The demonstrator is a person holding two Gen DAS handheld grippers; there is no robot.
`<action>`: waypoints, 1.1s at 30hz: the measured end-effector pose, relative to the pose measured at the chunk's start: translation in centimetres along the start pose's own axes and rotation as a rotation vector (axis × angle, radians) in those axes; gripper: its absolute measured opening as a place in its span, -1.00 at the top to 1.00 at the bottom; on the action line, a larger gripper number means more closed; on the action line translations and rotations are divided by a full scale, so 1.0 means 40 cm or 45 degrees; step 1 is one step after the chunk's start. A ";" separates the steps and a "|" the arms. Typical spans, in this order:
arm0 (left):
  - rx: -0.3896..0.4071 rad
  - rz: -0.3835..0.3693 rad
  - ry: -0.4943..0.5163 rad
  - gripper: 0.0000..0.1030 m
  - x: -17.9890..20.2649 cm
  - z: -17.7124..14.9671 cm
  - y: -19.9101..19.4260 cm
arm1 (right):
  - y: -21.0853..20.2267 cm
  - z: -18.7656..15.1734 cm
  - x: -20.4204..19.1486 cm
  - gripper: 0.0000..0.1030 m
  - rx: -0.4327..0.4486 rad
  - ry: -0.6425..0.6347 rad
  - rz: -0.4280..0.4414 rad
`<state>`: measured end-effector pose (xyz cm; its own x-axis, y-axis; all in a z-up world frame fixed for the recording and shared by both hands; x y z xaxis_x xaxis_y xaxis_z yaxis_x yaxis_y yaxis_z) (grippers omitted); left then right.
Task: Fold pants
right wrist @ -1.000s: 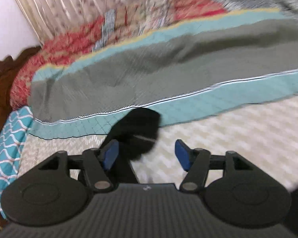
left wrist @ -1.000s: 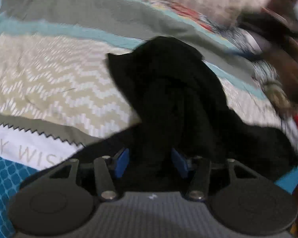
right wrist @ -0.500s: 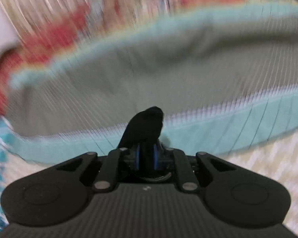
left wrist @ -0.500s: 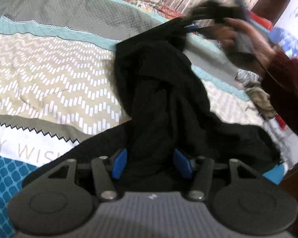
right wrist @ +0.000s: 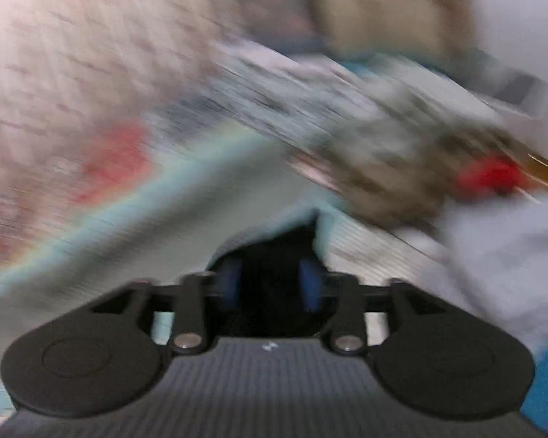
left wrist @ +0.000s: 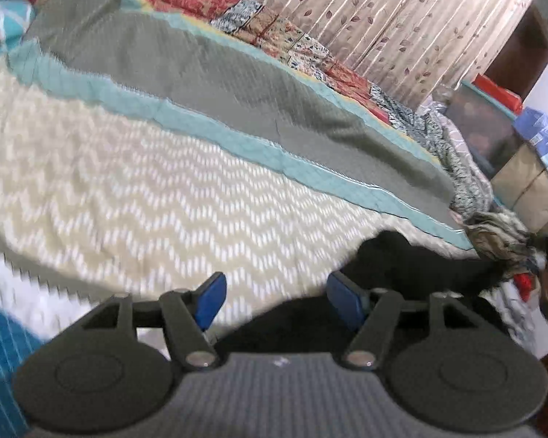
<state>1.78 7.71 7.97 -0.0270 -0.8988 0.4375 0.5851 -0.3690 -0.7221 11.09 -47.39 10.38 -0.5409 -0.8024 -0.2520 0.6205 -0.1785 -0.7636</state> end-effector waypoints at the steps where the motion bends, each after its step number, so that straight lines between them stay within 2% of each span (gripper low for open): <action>1: -0.008 0.022 0.031 -0.21 0.009 0.015 0.014 | 0.014 -0.026 0.040 -0.01 -0.039 0.064 -0.009; 5: -0.128 0.155 0.114 -0.17 0.033 0.039 0.111 | 0.000 -0.117 0.138 -0.04 -0.089 0.211 0.001; 7: -0.260 0.205 0.143 0.02 0.040 0.026 0.179 | -0.034 -0.136 0.126 -0.04 -0.050 0.185 0.005; 9: -0.368 0.196 0.181 0.26 0.057 -0.004 0.218 | -0.070 -0.146 0.103 -0.05 0.023 0.134 0.021; 10: -0.365 0.211 0.212 0.27 0.077 -0.022 0.221 | -0.083 -0.151 0.071 -0.05 0.034 0.090 0.073; 12: -0.339 0.263 0.305 0.32 0.120 -0.050 0.210 | -0.092 -0.156 -0.016 -0.05 -0.015 -0.067 0.209; 13: -0.337 0.261 0.327 0.53 0.140 -0.062 0.201 | -0.096 -0.163 -0.081 -0.05 -0.050 -0.164 0.271; 15: -0.333 0.195 0.339 0.76 0.165 -0.090 0.175 | -0.111 -0.201 -0.223 -0.09 -0.115 -0.370 0.411; 16: -0.326 0.167 0.377 0.97 0.189 -0.107 0.163 | -0.118 -0.229 -0.289 -0.13 -0.155 -0.468 0.488; 18: -0.300 0.184 0.475 0.97 0.232 -0.142 0.146 | -0.117 -0.308 -0.421 -0.32 -0.271 -0.665 0.604; 19: -0.283 0.214 0.527 0.97 0.251 -0.163 0.138 | -0.105 -0.352 -0.474 -0.32 -0.334 -0.753 0.619; 20: -0.275 0.231 0.565 0.97 0.265 -0.180 0.133 | -0.088 -0.393 -0.512 -0.28 -0.387 -0.829 0.611; 21: -0.277 0.231 0.578 0.97 0.273 -0.189 0.132 | -0.069 -0.437 -0.537 -0.11 -0.434 -0.898 0.585; 22: -0.284 0.220 0.579 0.97 0.275 -0.197 0.130 | -0.044 -0.473 -0.549 0.15 -0.479 -0.957 0.537; 23: -0.291 0.210 0.576 0.97 0.274 -0.201 0.128 | -0.016 -0.503 -0.545 0.75 -0.520 -0.999 0.465; 25: -0.283 0.192 0.580 0.97 0.271 -0.200 0.116 | -0.003 -0.523 -0.496 0.78 -0.525 -0.972 0.397; 28: -0.267 0.150 0.607 0.97 0.275 -0.212 0.103 | -0.019 -0.505 -0.374 0.79 -0.474 -0.823 0.308; 31: -0.270 0.130 0.645 0.97 0.285 -0.226 0.113 | -0.041 -0.484 -0.294 0.78 -0.472 -0.716 0.299; 32: -0.270 0.131 0.660 0.97 0.289 -0.231 0.116 | -0.061 -0.490 -0.281 0.64 -0.463 -0.699 0.285; 33: -0.268 0.138 0.677 0.97 0.294 -0.237 0.119 | -0.072 -0.485 -0.283 0.33 -0.440 -0.698 0.254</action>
Point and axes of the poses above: each gripper's, at about its wrist camera, not at the fingertips, and y roughly the way its jaws point, x to its right, z to its top, the point moved 2 cm from there along y, roughly the way its jaws point, and after that the axes turned 12 degrees about -x, right-handed, at the moved point
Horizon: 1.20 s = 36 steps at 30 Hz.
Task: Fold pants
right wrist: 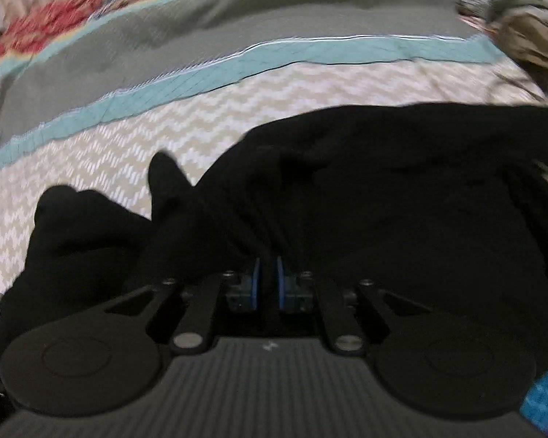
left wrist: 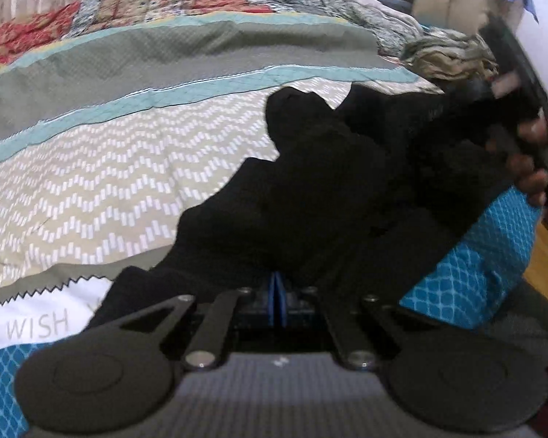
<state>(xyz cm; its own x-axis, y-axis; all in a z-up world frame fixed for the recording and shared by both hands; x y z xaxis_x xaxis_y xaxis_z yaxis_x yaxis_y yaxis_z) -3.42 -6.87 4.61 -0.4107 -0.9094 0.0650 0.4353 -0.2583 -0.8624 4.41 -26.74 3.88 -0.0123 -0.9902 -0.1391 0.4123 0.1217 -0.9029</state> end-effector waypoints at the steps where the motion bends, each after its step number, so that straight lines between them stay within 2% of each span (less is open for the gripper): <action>1: 0.002 0.012 0.011 0.97 0.007 -0.001 0.003 | -0.008 0.009 0.006 0.22 0.033 -0.005 -0.036; 4: 0.011 0.022 0.024 0.97 0.017 -0.002 0.002 | -0.065 0.035 -0.059 0.19 0.187 -0.082 -0.032; 5: 0.011 0.020 0.026 0.97 0.017 -0.005 -0.003 | -0.083 0.045 -0.096 0.11 0.227 -0.117 -0.009; 7: 0.012 0.014 0.019 0.97 0.014 -0.008 -0.005 | -0.110 0.060 -0.177 -0.24 0.270 -0.194 0.080; 8: 0.012 0.010 0.016 0.97 0.009 -0.008 -0.005 | -0.106 0.062 -0.211 -0.50 0.269 -0.224 0.128; 9: 0.014 0.008 0.014 0.97 0.008 -0.009 -0.005 | -0.099 0.067 -0.255 -0.58 0.265 -0.256 0.166; 11: 0.018 0.009 0.010 0.97 0.015 -0.009 -0.005 | -0.071 0.071 -0.337 -0.59 0.238 -0.352 0.168; 13: 0.023 0.009 0.009 0.97 0.024 -0.013 -0.007 | -0.014 0.073 -0.403 -0.65 0.167 -0.501 0.114; 14: 0.025 0.012 0.009 0.97 0.029 -0.014 -0.007 | 0.035 0.070 -0.435 -0.59 0.081 -0.581 0.080; 15: 0.026 0.015 0.012 0.96 0.031 -0.016 -0.009 | 0.078 0.068 -0.445 0.02 -0.028 -0.630 0.050; 16: 0.029 0.018 0.019 0.89 0.027 -0.017 -0.013 | 0.117 0.057 -0.449 0.47 -0.122 -0.656 0.019; 17: 0.035 0.017 0.026 0.86 0.018 -0.021 -0.021 | 0.133 0.051 -0.441 0.52 -0.149 -0.655 0.019; 18: 0.044 0.006 0.021 0.75 0.007 -0.021 -0.033 | 0.123 0.043 -0.430 0.53 -0.108 -0.652 0.040; 21: 0.113 -0.089 -0.078 0.11 -0.063 -0.009 -0.086 | 0.062 0.018 -0.369 0.54 0.002 -0.569 0.139; 24: 0.175 -0.152 -0.191 0.08 -0.139 0.034 -0.118 | 0.023 -0.030 -0.268 0.53 0.091 -0.476 0.283; 26: 0.178 -0.127 -0.189 0.06 -0.159 0.075 -0.113 | 0.020 -0.074 -0.226 0.53 0.116 -0.453 0.339; 28: 0.169 -0.124 -0.124 -0.21 -0.158 0.111 -0.090 | -0.008 -0.105 -0.182 0.52 0.131 -0.414 0.386; 30: 0.121 -0.170 -0.109 -0.30 -0.156 0.143 -0.050 | -0.003 -0.121 -0.151 0.51 0.136 -0.362 0.425; 32: 0.052 -0.282 -0.100 -0.37 -0.147 0.169 -0.008 | -0.021 -0.134 -0.143 0.50 0.151 -0.341 0.441; 33: 0.024 -0.338 -0.084 -0.59 -0.137 0.177 0.012 | -0.020 -0.138 -0.146 0.49 0.159 -0.339 0.447; 34: -0.002 -0.376 -0.064 -0.72 -0.123 0.184 0.031 | -0.040 -0.142 -0.136 0.49 0.163 -0.344 0.451; 35: -0.020 -0.380 -0.055 -0.66 -0.106 0.183 0.050 | -0.043 -0.144 -0.138 0.48 0.167 -0.355 0.451; 36: -0.043 -0.369 -0.050 -0.17 -0.097 0.188 0.071 | -0.058 -0.155 -0.129 0.48 0.171 -0.365 0.451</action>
Point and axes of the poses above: each gripper's, at about its wrist camera, not at the fingertips, and y roughly the way its jaws point, x to its right, z to its top, the point moved 2 cm from there along y, roughly the way its jaws point, and after that the axes turned 12 degrees about -x, right-handed, at the moved point
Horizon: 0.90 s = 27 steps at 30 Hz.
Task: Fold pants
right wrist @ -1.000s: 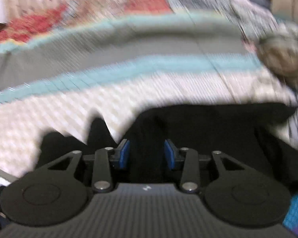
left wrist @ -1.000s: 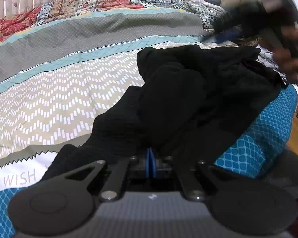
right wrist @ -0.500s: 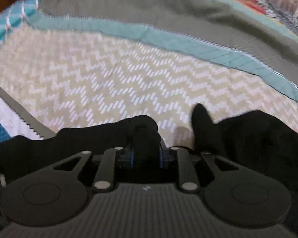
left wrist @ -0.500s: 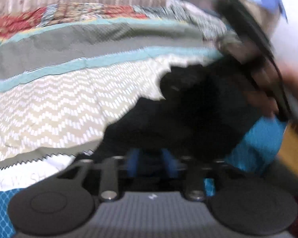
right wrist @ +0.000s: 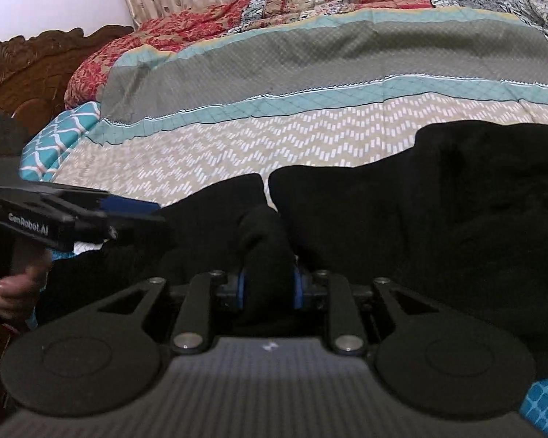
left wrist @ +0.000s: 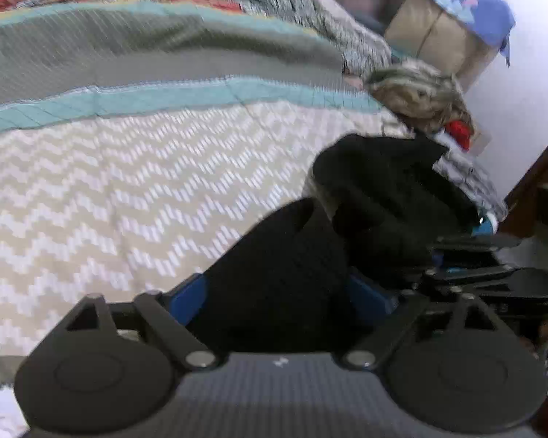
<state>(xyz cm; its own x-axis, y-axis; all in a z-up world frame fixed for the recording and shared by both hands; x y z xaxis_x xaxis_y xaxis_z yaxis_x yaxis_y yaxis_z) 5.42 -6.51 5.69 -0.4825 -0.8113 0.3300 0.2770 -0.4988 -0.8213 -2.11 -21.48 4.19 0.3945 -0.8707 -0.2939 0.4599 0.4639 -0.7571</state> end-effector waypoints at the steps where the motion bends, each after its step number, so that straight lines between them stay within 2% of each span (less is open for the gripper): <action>1: -0.024 0.006 -0.006 0.54 0.009 -0.001 0.015 | 0.003 -0.001 0.002 0.48 -0.002 -0.007 -0.002; 2: -0.026 0.033 -0.019 0.71 0.015 -0.001 0.017 | 0.004 0.003 0.001 0.49 -0.011 -0.007 -0.003; 3: 0.000 0.053 -0.018 0.72 0.024 0.000 0.007 | 0.004 0.007 0.003 0.50 -0.022 0.001 -0.003; 6: 0.176 0.121 0.048 0.84 0.055 -0.008 -0.071 | -0.003 0.058 -0.022 0.56 0.021 -0.033 -0.043; 8: 0.287 0.169 0.063 0.84 0.059 0.000 -0.124 | 0.000 0.131 -0.046 0.58 0.088 -0.083 -0.062; 11: 0.418 0.244 -0.042 0.85 0.010 0.025 -0.193 | 0.015 0.294 -0.087 0.59 0.205 -0.148 -0.051; 14: 0.586 0.358 -0.242 0.84 -0.091 0.033 -0.274 | 0.071 0.469 -0.152 0.56 0.280 -0.197 0.034; 16: 0.683 0.443 -0.452 0.75 -0.177 0.037 -0.322 | 0.137 0.556 -0.217 0.27 0.299 -0.233 0.009; 17: 0.712 0.543 -0.565 0.74 -0.222 0.038 -0.337 | 0.178 0.589 -0.252 -0.21 0.310 -0.251 -0.047; 18: 0.718 0.656 -0.647 0.67 -0.265 0.040 -0.342 | 0.228 0.617 -0.287 -0.55 0.306 -0.275 -0.126; 19: 0.684 0.742 -0.715 0.59 -0.313 0.037 -0.340 | 0.262 0.628 -0.307 -0.55 0.297 -0.284 -0.195; 20: 0.622 0.750 -0.783 0.60 -0.361 0.024 -0.339 | 0.285 0.626 -0.317 -0.55 0.279 -0.268 -0.242; 21: 0.583 0.700 -0.851 0.61 -0.399 0.005 -0.341 | 0.291 0.613 -0.315 -0.55 0.265 -0.241 -0.236; 23: 0.599 0.596 -0.921 0.56 -0.441 -0.067 -0.361 | 0.271 0.550 -0.280 -0.55 0.254 -0.199 -0.146; 25: 0.582 0.610 -0.914 0.39 -0.448 -0.133 -0.374 | 0.242 0.471 -0.235 -0.55 0.221 -0.190 -0.123; 27: 0.541 0.578 -0.915 0.17 -0.446 -0.192 -0.375 | 0.221 0.387 -0.187 -0.55 0.148 -0.158 -0.090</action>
Point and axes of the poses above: each gripper's, at about its wrist camera, not at the fingertips, and y roughly the way its jaws point, x to its right, z to its top, the point moved 2 cm from there along y, roughly the way its jaws point, and after that the axes turned 12 degrees about -x, right-handed, at the moved point
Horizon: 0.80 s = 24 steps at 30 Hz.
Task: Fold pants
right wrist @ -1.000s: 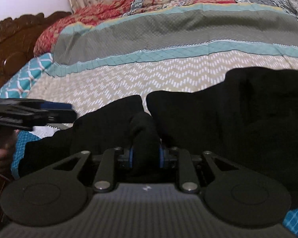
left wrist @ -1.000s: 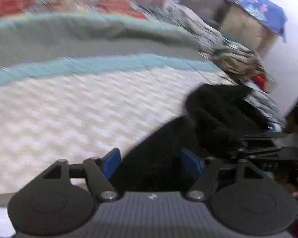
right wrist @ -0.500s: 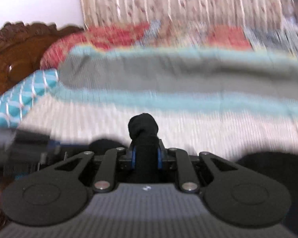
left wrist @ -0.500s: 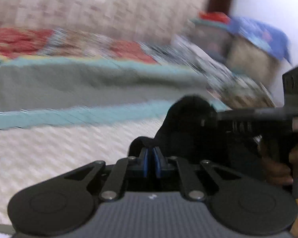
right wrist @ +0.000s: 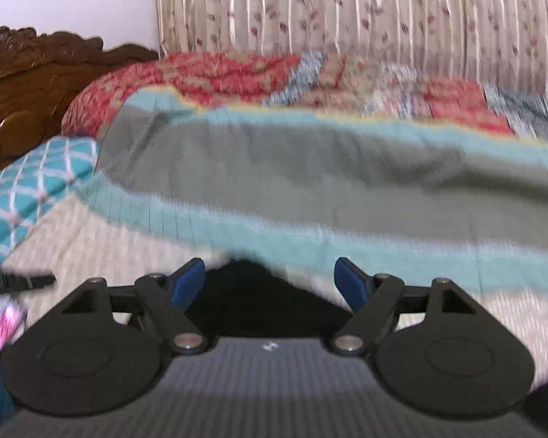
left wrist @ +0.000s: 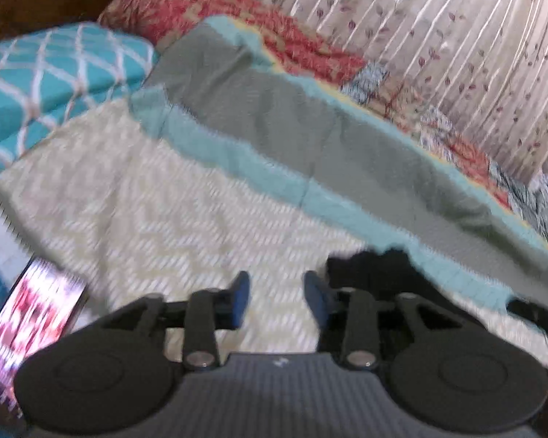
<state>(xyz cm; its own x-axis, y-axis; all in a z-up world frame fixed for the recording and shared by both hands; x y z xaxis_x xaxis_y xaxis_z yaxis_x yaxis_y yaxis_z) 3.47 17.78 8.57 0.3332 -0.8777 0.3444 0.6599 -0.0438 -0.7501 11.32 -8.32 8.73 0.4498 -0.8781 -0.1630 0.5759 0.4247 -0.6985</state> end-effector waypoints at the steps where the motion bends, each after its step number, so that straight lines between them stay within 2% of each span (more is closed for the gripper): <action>1: -0.032 -0.024 -0.001 0.10 -0.018 -0.020 -0.010 | -0.011 -0.037 0.015 -0.55 -0.042 0.017 0.018; 2: -0.069 -0.048 0.010 0.08 -0.028 -0.042 -0.017 | -0.028 -0.077 0.032 -0.55 -0.082 0.034 0.029; 3: -0.107 -0.069 0.026 -0.05 -0.031 -0.065 -0.026 | -0.044 -0.111 0.043 -0.54 -0.109 0.042 0.036; 4: -0.147 -0.091 0.043 -0.23 -0.028 -0.087 -0.032 | -0.060 -0.143 0.048 -0.54 -0.136 0.041 0.042; 5: -0.192 -0.123 0.055 -0.34 -0.024 -0.111 -0.035 | -0.072 -0.162 0.048 -0.54 -0.153 0.034 0.049; 6: -0.241 -0.163 0.062 -0.61 -0.021 -0.135 -0.035 | -0.089 -0.186 0.043 -0.54 -0.161 0.028 0.059; 7: -0.295 -0.208 0.063 -0.71 -0.015 -0.158 -0.034 | -0.104 -0.196 0.034 -0.54 -0.163 0.024 0.074; 9: -0.384 -0.269 0.029 -0.71 -0.012 -0.203 -0.039 | -0.123 -0.205 0.008 -0.54 -0.161 0.019 0.129; 11: -0.442 -0.328 -0.061 -0.71 -0.024 -0.241 -0.048 | -0.157 -0.212 -0.029 -0.54 -0.140 -0.012 0.233; 13: -0.486 -0.404 -0.179 -0.72 -0.049 -0.255 -0.053 | -0.186 -0.212 -0.084 -0.55 -0.129 -0.138 0.353; 16: -0.470 -0.437 -0.270 -0.72 -0.073 -0.267 -0.074 | -0.202 -0.216 -0.191 -0.68 -0.152 -0.408 0.435; 20: -0.430 -0.404 -0.271 -0.73 -0.077 -0.286 -0.112 | -0.145 -0.237 -0.323 -0.72 -0.220 -0.651 0.435; 22: -0.419 -0.406 -0.271 -0.73 -0.078 -0.297 -0.130 | -0.101 -0.252 -0.375 -0.72 -0.235 -0.735 0.352; 23: -0.417 -0.407 -0.272 -0.73 -0.078 -0.302 -0.139 | -0.077 -0.258 -0.390 -0.66 -0.243 -0.765 0.294; 24: -0.417 -0.407 -0.271 -0.73 -0.079 -0.305 -0.146 | -0.059 -0.265 -0.403 -0.12 -0.244 -0.791 0.241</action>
<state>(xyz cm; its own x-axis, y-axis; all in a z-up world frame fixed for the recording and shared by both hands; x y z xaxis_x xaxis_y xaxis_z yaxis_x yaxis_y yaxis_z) -9.66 14.97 4.96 0.3014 -0.6804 0.6680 0.5166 -0.4723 -0.7142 -4.52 2.49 5.63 0.8729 -0.4784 0.0962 0.3432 0.4618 -0.8179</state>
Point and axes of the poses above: each gripper's, at about its wrist camera, not at the fingertips, and y roughly the way its jaws point, x to its right, z to its top, the point moved 2 cm from there along y, roughly the way its jaws point, and after that the axes turned 12 degrees about -x, right-handed, at the moved point
